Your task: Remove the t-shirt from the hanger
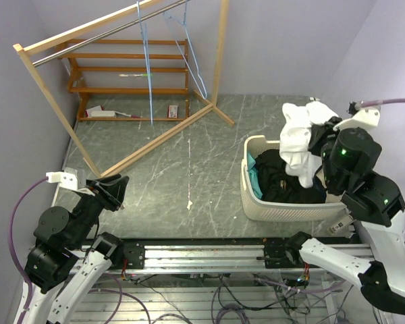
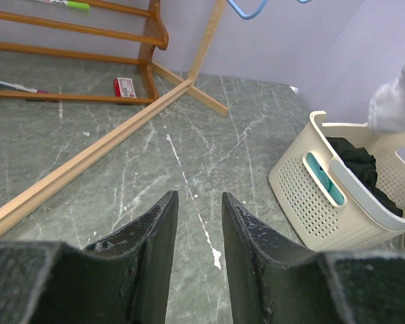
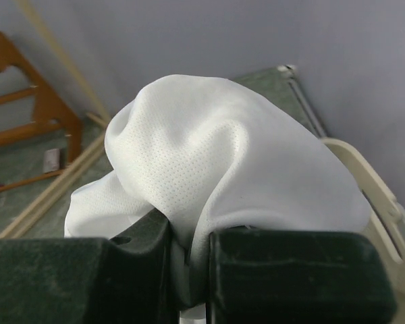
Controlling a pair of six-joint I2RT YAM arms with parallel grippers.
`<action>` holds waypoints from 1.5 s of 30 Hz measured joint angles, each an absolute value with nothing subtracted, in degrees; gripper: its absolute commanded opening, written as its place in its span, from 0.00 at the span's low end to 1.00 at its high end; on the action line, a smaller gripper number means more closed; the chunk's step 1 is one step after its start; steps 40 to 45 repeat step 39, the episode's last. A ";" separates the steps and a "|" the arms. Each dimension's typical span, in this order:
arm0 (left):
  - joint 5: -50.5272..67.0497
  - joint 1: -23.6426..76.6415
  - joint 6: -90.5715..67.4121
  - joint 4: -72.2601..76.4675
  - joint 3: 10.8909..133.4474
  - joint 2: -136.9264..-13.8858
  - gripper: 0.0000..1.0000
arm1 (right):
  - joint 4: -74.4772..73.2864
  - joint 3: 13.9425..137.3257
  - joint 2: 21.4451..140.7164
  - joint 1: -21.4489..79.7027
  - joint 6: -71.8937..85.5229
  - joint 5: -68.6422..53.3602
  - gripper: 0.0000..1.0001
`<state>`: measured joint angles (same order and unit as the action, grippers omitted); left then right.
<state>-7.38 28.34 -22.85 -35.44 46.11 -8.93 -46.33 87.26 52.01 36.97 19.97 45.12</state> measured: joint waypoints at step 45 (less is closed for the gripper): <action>-8.43 28.34 -23.40 -35.66 46.11 -8.95 0.70 | -32.99 54.83 40.40 36.82 24.32 -5.13 0.89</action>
